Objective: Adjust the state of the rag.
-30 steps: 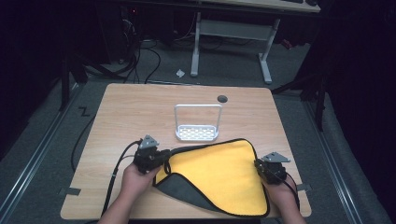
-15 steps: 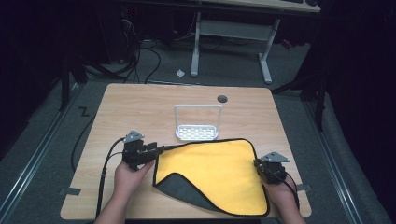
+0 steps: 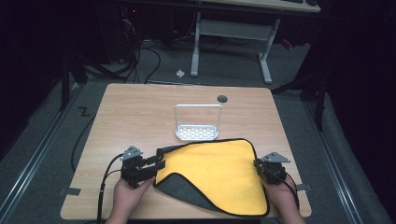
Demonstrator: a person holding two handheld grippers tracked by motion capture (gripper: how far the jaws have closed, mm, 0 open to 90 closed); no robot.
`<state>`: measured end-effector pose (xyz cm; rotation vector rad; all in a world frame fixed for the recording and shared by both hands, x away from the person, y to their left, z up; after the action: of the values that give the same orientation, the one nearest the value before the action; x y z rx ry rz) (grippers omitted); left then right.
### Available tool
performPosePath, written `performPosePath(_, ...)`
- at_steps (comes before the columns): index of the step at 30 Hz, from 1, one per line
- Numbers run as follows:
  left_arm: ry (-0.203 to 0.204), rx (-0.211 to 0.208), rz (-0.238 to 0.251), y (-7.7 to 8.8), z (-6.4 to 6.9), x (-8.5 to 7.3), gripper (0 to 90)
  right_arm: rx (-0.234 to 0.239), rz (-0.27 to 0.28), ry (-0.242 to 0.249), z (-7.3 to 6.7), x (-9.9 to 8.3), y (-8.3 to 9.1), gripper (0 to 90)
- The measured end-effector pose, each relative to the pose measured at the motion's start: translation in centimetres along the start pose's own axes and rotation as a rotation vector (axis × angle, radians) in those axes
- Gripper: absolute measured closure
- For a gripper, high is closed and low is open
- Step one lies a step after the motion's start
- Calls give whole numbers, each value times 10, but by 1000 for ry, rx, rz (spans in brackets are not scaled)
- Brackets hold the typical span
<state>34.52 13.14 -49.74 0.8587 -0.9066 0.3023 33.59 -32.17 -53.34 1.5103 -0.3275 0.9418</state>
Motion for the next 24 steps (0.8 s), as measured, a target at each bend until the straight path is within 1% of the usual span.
performPosePath(1,-8,-6,-4,3,4,-1,516,-1,-1,0,0,0,0,806)
performPosePath(4,-8,-10,-12,2,6,-4,514,-1,-1,-1,0,0,0,806)
performPosePath(5,-4,-20,-44,-5,7,-8,527,0,-1,-2,0,0,0,807)
performPosePath(6,-4,-20,-44,-5,7,-8,533,0,-1,-2,0,0,0,807)
performPosePath(7,-16,-28,-113,-18,11,-14,552,-1,0,0,0,0,0,806)
performPosePath(8,-39,-29,-155,-27,15,-16,568,-1,-1,0,0,0,0,806)
performPosePath(9,-60,-29,-182,-33,18,-18,583,0,0,-1,0,0,0,807)
performPosePath(10,-60,-29,-182,-33,18,-18,599,0,0,-1,0,0,0,807)
performPosePath(11,-67,-23,-202,-38,20,-20,599,0,0,-1,0,0,0,807)
performPosePath(12,-96,-12,-228,-45,24,-22,651,1,1,0,0,0,0,807)
performPosePath(13,-96,-12,-228,-45,24,-22,664,1,1,0,0,0,0,807)
performPosePath(14,-104,2,-236,-47,25,-23,702,3,2,1,0,0,0,807)
performPosePath(15,-119,12,-232,-47,26,-24,748,4,2,0,0,0,0,807)
performPosePath(16,-119,12,-232,-47,26,-24,777,4,2,0,0,0,0,807)
performPosePath(17,-130,16,-228,-47,26,-25,777,7,4,-2,1,0,0,807)
performPosePath(18,-145,19,-219,-44,27,-27,838,7,3,0,1,0,0,807)
performPosePath(21,-142,16,-205,-40,26,-28,864,5,2,3,1,0,0,807)
performPosePath(22,-124,7,-192,-35,25,-28,866,5,3,4,1,0,0,807)
performPosePath(24,-120,6,-181,-30,24,-28,867,3,3,2,0,0,0,807)
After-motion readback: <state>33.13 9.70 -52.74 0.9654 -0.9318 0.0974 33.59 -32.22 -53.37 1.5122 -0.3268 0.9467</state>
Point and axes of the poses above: each handheld gripper's, and its own axes: y roughly backward along the jaws, x roughly out of its top, z roughly to its right, the point moved 1 cm from there along -y, roughly forward along the jaws, and after that the axes turned 3 degrees about x, right-handed, at the moved point
